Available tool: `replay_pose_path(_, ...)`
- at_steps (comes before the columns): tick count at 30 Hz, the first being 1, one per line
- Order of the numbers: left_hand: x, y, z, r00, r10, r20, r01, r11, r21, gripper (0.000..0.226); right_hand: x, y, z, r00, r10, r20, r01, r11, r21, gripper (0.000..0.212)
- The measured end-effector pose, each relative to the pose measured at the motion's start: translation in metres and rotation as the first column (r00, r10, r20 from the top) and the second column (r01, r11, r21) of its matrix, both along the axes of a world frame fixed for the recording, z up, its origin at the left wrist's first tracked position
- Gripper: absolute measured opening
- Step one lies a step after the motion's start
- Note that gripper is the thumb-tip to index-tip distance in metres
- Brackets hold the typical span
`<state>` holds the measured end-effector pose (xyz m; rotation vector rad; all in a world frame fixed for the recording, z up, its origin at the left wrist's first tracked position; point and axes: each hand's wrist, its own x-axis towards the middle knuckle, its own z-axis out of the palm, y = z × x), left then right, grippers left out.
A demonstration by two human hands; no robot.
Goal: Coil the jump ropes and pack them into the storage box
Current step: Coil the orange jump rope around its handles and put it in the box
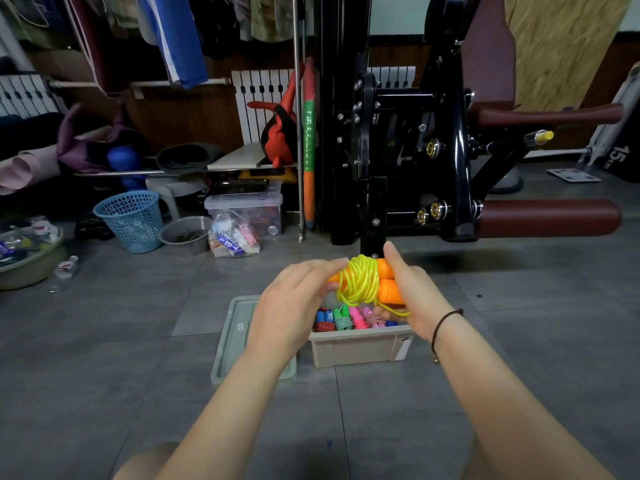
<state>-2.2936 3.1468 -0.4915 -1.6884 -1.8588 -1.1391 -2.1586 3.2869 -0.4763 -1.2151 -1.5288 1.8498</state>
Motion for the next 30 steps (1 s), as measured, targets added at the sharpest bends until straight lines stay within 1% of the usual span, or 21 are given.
replay_pose_path(2, 0.003, -0.001, 0.001, 0.995, -0.009, 0.101, 0.012, 0.999, -0.037, 0.036, -0.003, -0.002, -0.003, 0.988, -0.116, 0.099, 0.094, 0.974, 0.206, 0.067)
replay_pose_path(4, 0.010, 0.000, 0.000, 0.966, -0.002, 0.258, 0.032, 0.993, -0.114, 0.042, -0.007, -0.004, -0.006, 0.962, -0.243, 0.125, 0.183, 0.913, 0.365, 0.072)
replay_pose_path(6, 0.016, 0.004, -0.005, 0.919, 0.051, 0.390, 0.028, 0.980, -0.195, 0.047, -0.010, -0.004, -0.008, 0.930, -0.351, 0.111, 0.261, 0.841, 0.474, 0.072)
replay_pose_path(7, 0.017, 0.006, -0.008, 0.891, 0.089, 0.445, 0.012, 0.976, -0.219, 0.047, -0.011, -0.005, -0.009, 0.926, -0.371, 0.069, 0.282, 0.802, 0.526, 0.068)
replay_pose_path(9, 0.017, 0.010, -0.011, 0.804, 0.162, 0.573, -0.055, 0.978, -0.199, 0.044, -0.013, -0.013, -0.009, 0.937, -0.348, -0.035, 0.286, 0.704, 0.650, 0.060)
replay_pose_path(11, 0.015, 0.011, -0.011, 0.735, 0.215, 0.644, -0.119, 0.975, -0.190, 0.041, -0.013, -0.024, -0.008, 0.936, -0.335, -0.105, 0.304, 0.625, 0.719, 0.057)
replay_pose_path(13, 0.009, 0.011, -0.011, 0.690, 0.292, 0.662, -0.149, 0.953, -0.264, 0.039, -0.014, -0.031, -0.009, 0.929, -0.325, -0.176, 0.349, 0.616, 0.706, 0.056)
replay_pose_path(14, 0.007, 0.011, -0.010, 0.651, 0.316, 0.690, -0.133, 0.943, -0.305, 0.037, -0.013, -0.033, -0.009, 0.930, -0.302, -0.210, 0.358, 0.604, 0.712, 0.056)
replay_pose_path(15, 0.004, 0.012, -0.011, 0.593, 0.328, 0.736, -0.083, 0.933, -0.349, 0.035, -0.014, -0.034, -0.010, 0.930, -0.273, -0.245, 0.362, 0.580, 0.730, 0.055)
replay_pose_path(16, 0.002, 0.012, -0.013, 0.512, 0.337, 0.790, 0.000, 0.920, -0.393, 0.033, -0.014, -0.037, -0.010, 0.932, -0.234, -0.278, 0.363, 0.552, 0.751, 0.053)
replay_pose_path(18, 0.004, 0.007, -0.018, 0.299, 0.390, 0.871, 0.182, 0.873, -0.453, 0.032, -0.016, -0.043, -0.009, 0.940, -0.158, -0.301, 0.339, 0.489, 0.804, 0.047)
replay_pose_path(19, 0.005, 0.004, -0.023, 0.213, 0.404, 0.890, 0.227, 0.865, -0.447, 0.032, -0.017, -0.046, -0.008, 0.951, -0.124, -0.285, 0.310, 0.453, 0.836, 0.045)
replay_pose_path(21, 0.007, -0.002, -0.031, 0.124, 0.361, 0.924, 0.259, 0.887, -0.381, 0.035, -0.021, -0.047, -0.003, 0.976, -0.078, -0.206, 0.219, 0.415, 0.883, 0.046)
replay_pose_path(22, 0.006, -0.001, -0.031, 0.074, 0.313, 0.947, 0.236, 0.917, -0.321, 0.037, -0.024, -0.043, 0.000, 0.983, -0.084, -0.161, 0.181, 0.425, 0.887, 0.048)
replay_pose_path(23, 0.004, 0.004, -0.029, 0.001, 0.241, 0.971, 0.183, 0.954, -0.237, 0.039, -0.028, -0.037, 0.003, 0.985, -0.108, -0.131, 0.166, 0.448, 0.878, 0.050)
replay_pose_path(24, 0.001, 0.007, -0.027, -0.043, 0.128, 0.991, 0.144, 0.982, -0.121, 0.038, -0.031, -0.030, 0.006, 0.983, -0.144, -0.114, 0.170, 0.479, 0.861, 0.052)
replay_pose_path(25, -0.003, 0.009, -0.029, -0.054, 0.000, 0.999, 0.136, 0.991, 0.008, 0.036, -0.035, -0.021, 0.006, 0.977, -0.187, -0.102, 0.185, 0.510, 0.840, 0.053)
replay_pose_path(26, -0.006, 0.010, -0.031, -0.044, -0.105, 0.994, 0.163, 0.980, 0.111, 0.033, -0.037, -0.012, 0.003, 0.969, -0.232, -0.089, 0.205, 0.545, 0.813, 0.054)
replay_pose_path(27, -0.009, 0.013, -0.036, -0.030, -0.167, 0.986, 0.204, 0.964, 0.169, 0.029, -0.038, -0.002, -0.004, 0.960, -0.270, -0.078, 0.228, 0.586, 0.778, 0.055)
replay_pose_path(28, -0.013, 0.018, -0.041, -0.013, -0.181, 0.983, 0.250, 0.952, 0.178, 0.024, -0.039, 0.009, -0.012, 0.954, -0.294, -0.063, 0.242, 0.626, 0.742, 0.055)
replay_pose_path(30, -0.017, 0.036, -0.052, 0.076, -0.134, 0.988, 0.334, 0.937, 0.101, 0.018, -0.039, 0.033, -0.031, 0.952, -0.305, -0.020, 0.234, 0.685, 0.690, 0.054)
